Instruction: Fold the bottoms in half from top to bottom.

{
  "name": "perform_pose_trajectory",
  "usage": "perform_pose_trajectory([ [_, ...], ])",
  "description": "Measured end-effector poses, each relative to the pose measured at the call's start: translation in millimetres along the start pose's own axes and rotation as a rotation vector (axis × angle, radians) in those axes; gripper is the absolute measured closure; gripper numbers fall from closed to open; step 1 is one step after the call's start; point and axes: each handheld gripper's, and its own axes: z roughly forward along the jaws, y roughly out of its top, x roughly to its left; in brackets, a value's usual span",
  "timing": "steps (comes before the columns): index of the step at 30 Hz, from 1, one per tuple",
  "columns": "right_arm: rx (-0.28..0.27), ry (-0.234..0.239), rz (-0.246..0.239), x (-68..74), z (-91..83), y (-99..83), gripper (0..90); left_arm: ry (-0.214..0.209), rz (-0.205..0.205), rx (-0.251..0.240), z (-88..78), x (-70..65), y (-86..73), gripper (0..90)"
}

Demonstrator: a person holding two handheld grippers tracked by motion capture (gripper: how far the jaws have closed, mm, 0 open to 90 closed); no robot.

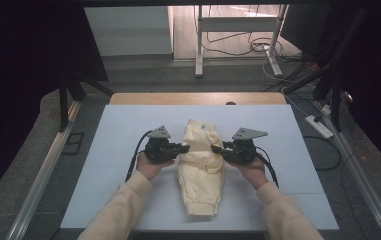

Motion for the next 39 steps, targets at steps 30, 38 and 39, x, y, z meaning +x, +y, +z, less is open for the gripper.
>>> perform_pose_trajectory([
  [30, 0.031, 0.049, -0.008, 14.8, -8.5, -13.7, 65.8, -0.022, 0.005, 0.024, -3.3, -15.6, -16.4, 78.4],
  [38, 0.034, 0.057, -0.012, 17.6, -10.7, -15.0, 65.5, -0.02, 0.011, 0.029, -4.0, -17.8, -17.0, 78.4],
  [39, 0.033, 0.057, -0.013, 18.0, -11.0, -15.3, 65.6, -0.02, 0.01, 0.027, -4.0, -18.2, -17.5, 78.3],
])
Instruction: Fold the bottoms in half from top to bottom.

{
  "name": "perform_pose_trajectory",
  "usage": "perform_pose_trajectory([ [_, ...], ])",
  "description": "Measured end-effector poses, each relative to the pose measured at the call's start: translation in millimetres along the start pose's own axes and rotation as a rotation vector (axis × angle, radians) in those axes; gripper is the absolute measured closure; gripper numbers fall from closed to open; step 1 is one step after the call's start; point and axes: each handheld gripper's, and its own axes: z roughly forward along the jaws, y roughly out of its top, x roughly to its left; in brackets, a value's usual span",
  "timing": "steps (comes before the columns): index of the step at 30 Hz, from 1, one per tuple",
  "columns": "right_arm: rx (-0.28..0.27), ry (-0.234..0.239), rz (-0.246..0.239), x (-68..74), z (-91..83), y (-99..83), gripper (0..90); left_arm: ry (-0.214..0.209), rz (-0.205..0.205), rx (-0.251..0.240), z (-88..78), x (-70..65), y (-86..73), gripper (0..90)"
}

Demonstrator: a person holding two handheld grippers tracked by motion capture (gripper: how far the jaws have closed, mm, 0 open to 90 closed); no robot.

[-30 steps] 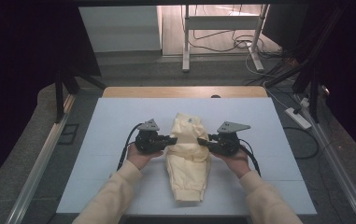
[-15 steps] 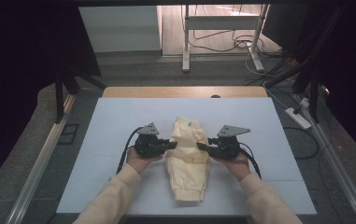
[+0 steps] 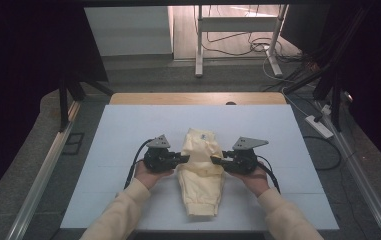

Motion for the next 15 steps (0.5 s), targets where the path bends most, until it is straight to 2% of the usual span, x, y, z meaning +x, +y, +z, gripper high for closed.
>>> perform_pose_trajectory([
  [15, 0.024, 0.023, -0.02, 10.7, -6.6, -9.2, 65.8, -0.009, 0.027, 0.023, -1.7, -10.5, -6.3, 77.2],
])
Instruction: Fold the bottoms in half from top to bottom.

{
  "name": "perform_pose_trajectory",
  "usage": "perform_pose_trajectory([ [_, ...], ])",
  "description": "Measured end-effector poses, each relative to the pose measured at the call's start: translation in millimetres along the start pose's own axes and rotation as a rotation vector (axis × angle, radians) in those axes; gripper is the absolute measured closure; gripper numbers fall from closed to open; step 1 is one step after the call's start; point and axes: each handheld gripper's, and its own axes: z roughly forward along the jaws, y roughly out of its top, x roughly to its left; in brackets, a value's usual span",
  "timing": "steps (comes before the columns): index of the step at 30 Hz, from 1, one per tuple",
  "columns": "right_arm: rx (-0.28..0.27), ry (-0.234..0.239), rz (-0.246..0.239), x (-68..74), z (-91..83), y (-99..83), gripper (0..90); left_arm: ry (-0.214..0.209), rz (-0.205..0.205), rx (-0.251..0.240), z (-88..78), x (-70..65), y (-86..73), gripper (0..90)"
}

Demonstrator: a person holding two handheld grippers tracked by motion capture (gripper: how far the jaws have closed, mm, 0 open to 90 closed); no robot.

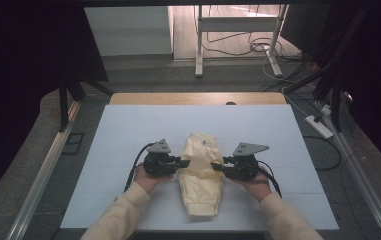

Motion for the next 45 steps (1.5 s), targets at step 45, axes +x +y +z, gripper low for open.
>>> perform_pose_trajectory([
  [45, 0.049, 0.017, -0.052, 31.5, -17.0, -18.0, 47.1, -0.028, 0.012, 0.052, -10.3, -24.8, -15.3, 45.6],
])
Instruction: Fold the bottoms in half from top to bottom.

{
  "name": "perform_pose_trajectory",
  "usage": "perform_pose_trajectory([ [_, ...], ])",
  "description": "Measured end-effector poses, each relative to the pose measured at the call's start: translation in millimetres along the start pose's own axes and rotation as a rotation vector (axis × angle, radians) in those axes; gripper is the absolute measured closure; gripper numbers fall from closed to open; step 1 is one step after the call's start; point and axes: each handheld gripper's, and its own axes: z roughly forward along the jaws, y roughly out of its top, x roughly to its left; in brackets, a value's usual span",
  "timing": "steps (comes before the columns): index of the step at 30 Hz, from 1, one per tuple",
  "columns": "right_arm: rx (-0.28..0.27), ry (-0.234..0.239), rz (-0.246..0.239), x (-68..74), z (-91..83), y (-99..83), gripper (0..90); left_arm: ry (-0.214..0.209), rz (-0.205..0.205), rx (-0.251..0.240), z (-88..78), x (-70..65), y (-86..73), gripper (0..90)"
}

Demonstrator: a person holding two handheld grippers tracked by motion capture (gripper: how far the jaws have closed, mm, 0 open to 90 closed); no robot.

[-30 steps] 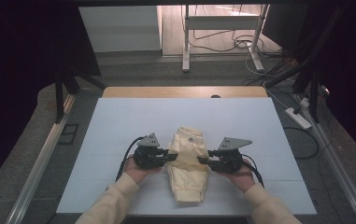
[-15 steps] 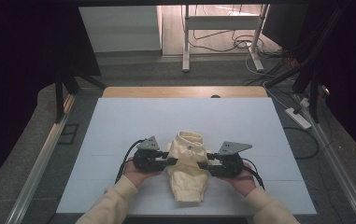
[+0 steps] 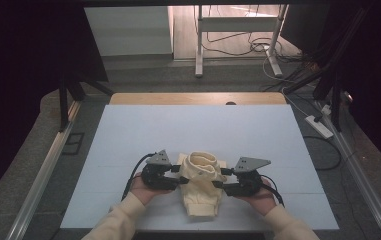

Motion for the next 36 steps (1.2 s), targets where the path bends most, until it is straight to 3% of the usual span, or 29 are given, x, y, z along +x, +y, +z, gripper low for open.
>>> perform_pose_trajectory([
  [6, -0.006, -0.017, 0.018, 0.3, -7.5, -1.9, 42.7, -0.006, -0.02, -0.03, -15.4, -4.2, -1.1, 39.5],
  [16, -0.021, -0.027, 0.057, 3.2, -28.1, -2.9, 37.6, 0.035, -0.068, -0.103, -46.9, -0.1, -9.7, 36.2],
  [21, -0.058, -0.054, 0.101, -3.5, -41.8, -1.5, 36.8, 0.057, -0.096, -0.126, -52.0, 5.8, -10.0, 35.9],
  [25, -0.071, -0.067, 0.123, -6.8, -42.1, 3.1, 37.1, 0.061, -0.096, -0.122, -50.0, 7.2, -9.0, 35.5],
  [28, -0.069, -0.042, 0.108, -3.2, -36.4, 8.4, 44.1, 0.067, -0.093, -0.117, -48.6, 7.5, -8.3, 35.2],
  [32, -0.039, 0.01, 0.084, 3.4, -22.8, 18.5, 68.9, 0.071, -0.094, -0.118, -47.9, 8.2, -7.6, 34.8],
  [36, -0.021, 0.062, 0.046, 10.4, -6.4, 32.4, 82.6, 0.077, -0.098, -0.12, -48.4, 9.5, -7.8, 34.3],
])
